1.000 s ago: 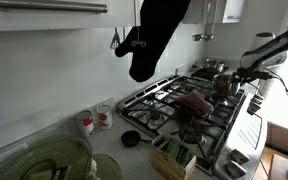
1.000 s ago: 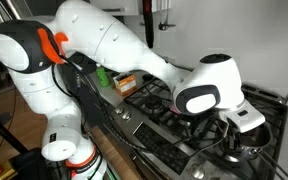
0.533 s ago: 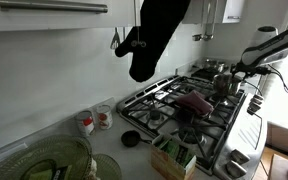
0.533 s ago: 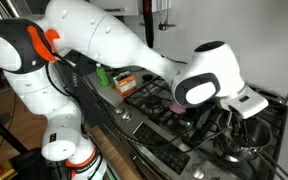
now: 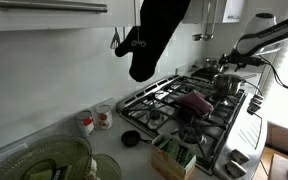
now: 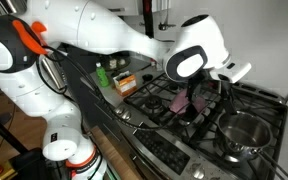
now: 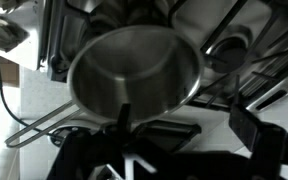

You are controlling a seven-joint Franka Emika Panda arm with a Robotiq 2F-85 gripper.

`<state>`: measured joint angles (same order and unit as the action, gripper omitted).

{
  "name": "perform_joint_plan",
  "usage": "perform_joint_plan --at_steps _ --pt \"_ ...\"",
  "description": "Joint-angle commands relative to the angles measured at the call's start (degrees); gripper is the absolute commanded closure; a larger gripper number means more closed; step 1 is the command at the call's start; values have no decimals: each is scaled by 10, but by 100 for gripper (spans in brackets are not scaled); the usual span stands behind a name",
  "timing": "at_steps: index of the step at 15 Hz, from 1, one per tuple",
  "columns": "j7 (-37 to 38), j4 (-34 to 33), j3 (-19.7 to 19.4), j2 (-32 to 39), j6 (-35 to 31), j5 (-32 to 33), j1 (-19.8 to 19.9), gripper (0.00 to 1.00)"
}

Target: Move the pot from the rear right plate onto the front right plate of the stove, pick up the pink towel and use it to wipe the pot on the stove

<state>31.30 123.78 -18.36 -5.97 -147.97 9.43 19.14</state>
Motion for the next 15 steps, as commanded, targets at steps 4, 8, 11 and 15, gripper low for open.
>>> perform_joint_plan --at_steps 4,8,11,15 --pt "-82 5 54 -8 115 -100 -47 0" --pt "-108 0 78 31 148 -115 -72 0" --pt "-134 -12 87 65 163 -125 -85 0" --pt "-157 -21 95 98 149 -138 -95 0"
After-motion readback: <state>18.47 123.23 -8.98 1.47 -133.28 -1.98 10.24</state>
